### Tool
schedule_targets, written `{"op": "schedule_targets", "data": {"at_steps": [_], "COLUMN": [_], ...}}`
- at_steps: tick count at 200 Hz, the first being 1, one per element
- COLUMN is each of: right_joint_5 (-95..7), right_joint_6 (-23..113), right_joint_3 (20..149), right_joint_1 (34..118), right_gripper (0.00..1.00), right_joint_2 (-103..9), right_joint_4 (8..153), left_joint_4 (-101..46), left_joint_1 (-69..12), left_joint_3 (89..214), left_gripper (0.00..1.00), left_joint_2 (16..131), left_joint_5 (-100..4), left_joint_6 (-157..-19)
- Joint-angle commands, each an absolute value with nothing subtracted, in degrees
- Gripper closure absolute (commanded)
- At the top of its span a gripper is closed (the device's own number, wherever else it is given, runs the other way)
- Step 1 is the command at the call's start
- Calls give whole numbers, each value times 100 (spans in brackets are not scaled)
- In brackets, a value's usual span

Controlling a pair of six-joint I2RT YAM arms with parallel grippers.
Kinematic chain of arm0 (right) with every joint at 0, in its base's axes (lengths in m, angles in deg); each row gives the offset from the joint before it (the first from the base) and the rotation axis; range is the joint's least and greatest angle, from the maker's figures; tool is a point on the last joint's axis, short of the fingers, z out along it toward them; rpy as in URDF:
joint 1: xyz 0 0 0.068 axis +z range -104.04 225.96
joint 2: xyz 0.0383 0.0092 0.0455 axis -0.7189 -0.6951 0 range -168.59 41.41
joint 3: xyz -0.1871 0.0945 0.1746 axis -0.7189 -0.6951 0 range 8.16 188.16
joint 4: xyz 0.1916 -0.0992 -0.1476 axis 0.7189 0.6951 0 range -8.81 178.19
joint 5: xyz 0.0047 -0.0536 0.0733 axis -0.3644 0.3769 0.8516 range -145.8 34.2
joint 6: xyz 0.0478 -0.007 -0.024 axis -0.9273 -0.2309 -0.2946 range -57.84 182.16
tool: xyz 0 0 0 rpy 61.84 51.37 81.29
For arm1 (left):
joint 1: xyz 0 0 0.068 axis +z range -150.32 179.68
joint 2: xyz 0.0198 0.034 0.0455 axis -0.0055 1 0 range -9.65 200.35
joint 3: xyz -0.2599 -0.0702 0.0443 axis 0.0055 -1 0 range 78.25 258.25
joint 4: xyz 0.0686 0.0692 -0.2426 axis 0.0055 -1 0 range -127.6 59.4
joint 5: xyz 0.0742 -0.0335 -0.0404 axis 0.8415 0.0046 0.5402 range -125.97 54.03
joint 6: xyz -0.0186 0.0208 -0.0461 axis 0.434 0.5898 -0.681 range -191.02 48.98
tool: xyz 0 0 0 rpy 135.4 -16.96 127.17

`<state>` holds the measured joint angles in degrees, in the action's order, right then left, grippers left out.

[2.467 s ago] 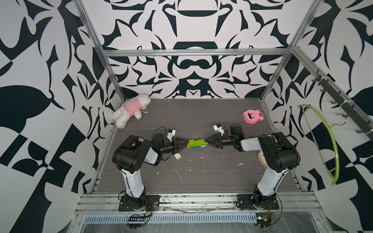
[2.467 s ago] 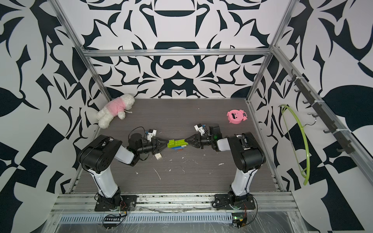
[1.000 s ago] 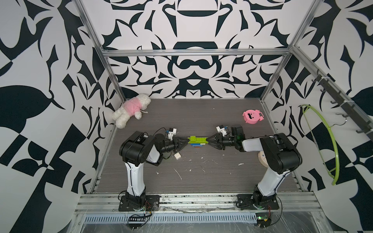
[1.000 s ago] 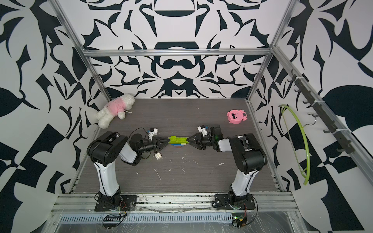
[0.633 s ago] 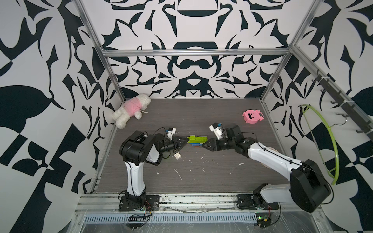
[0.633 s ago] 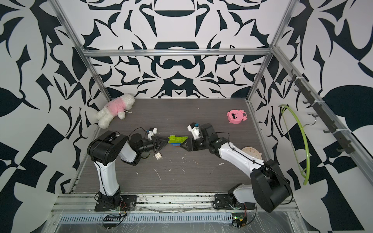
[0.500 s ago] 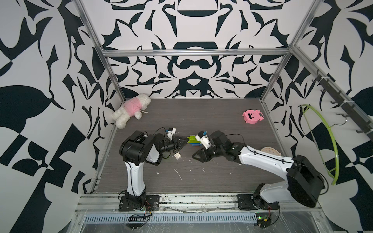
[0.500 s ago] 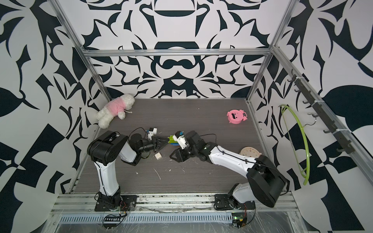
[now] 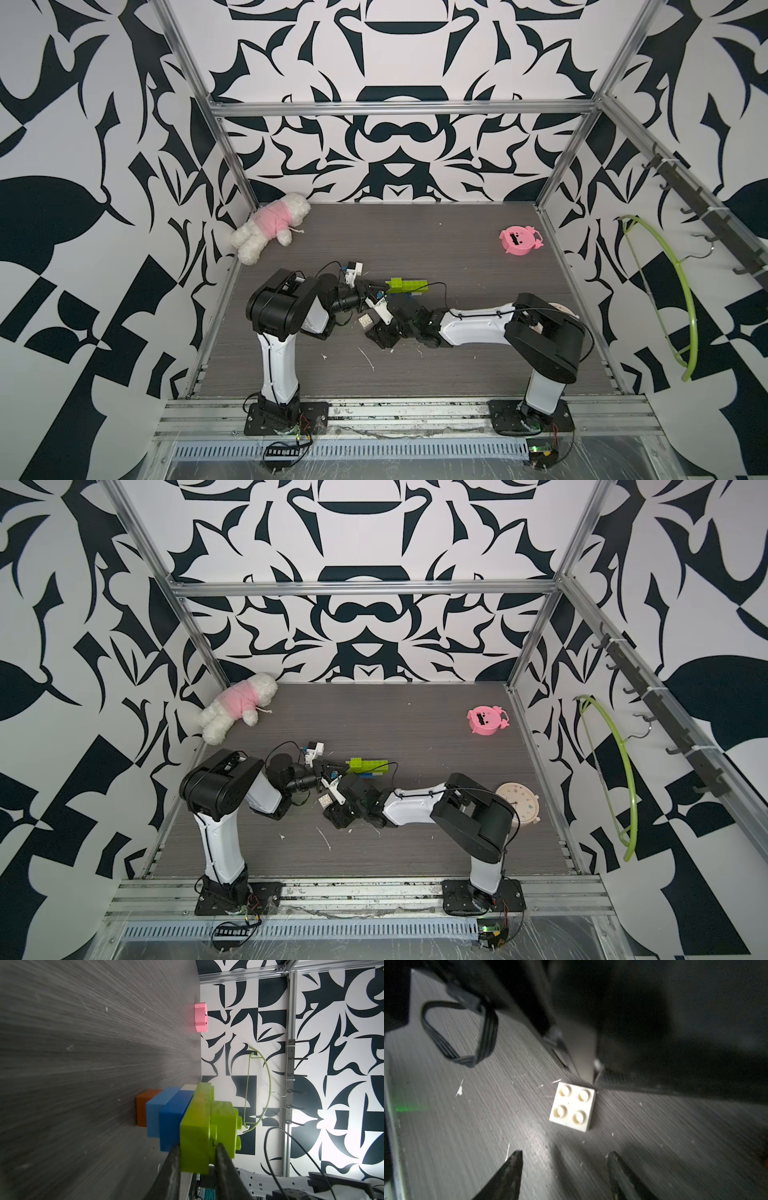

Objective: Assemble a heart with lego
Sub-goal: Pick up the lego brick from the center of the board, then place the lego brick at the center of the board.

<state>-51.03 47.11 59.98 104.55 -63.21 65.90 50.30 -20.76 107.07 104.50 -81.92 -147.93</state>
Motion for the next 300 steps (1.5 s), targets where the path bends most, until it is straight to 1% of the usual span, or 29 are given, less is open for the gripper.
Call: {"op": "schedule_targets", "data": {"at_steps": [1, 59, 83, 120, 149, 162, 178, 189, 223, 261, 270, 288, 294, 300], "right_joint_5": [-5581, -6262, -6374, -6393, -6327, -6295, -6182, -6059, -5845, -6095, -6219, -6116, -6189, -6252], "right_joint_6": [4931, 5108, 5021, 4908, 4887, 4882, 4867, 4850, 4796, 4136, 3940, 3758, 3711, 3645], "right_joint_3": [6283, 6245, 6307, 6328, 6108, 5977, 5733, 5484, 4809, 3859, 3746, 3664, 3738, 3852], "right_joint_1": [10542, 10802, 10890, 10912, 10915, 10906, 10861, 10775, 10365, 9623, 9461, 9290, 9286, 9280], "right_gripper": [34, 34, 41, 59, 71, 73, 78, 78, 78, 78, 78, 77, 75, 70], "right_joint_2": [-6430, -6760, -6916, -6994, -6646, -6395, -6010, -5686, -4609, -3475, -3356, -3364, -3457, -3575], "right_joint_4": [5993, 5264, 5127, 5195, 5390, 5602, 5846, 5994, 7147, 7990, 8159, 8188, 8286, 8466], "left_joint_4": [4969, 4936, 4904, 4903, 4838, 4815, 4806, 4798, 4702, 4659, 4624, 4540, 4506, 4475], "left_joint_1": [-2053, -2051, -2047, -2048, -2044, -2047, -2047, -2048, -2035, -1976, -1974, -1948, -1941, -1939], "left_joint_3": [10779, 10820, 10813, 10829, 10847, 10852, 10845, 10844, 10881, 10910, 10910, 10901, 10903, 10910], "left_gripper": [75, 75, 75, 75, 75, 75, 75, 75, 75, 75, 75, 75, 75, 75], "left_joint_2": [10548, 10548, 10566, 10568, 10551, 10549, 10533, 10523, 10522, 10492, 10473, 10435, 10419, 10408], "left_joint_5": [-8255, -8263, -8264, -8272, -8299, -8307, -8305, -8308, -8340, -8392, -8410, -8436, -8446, -8455], "left_joint_6": [-14665, -14663, -14643, -14643, -14618, -14607, -14599, -14592, -14547, -14529, -14508, -14468, -14452, -14442]}}
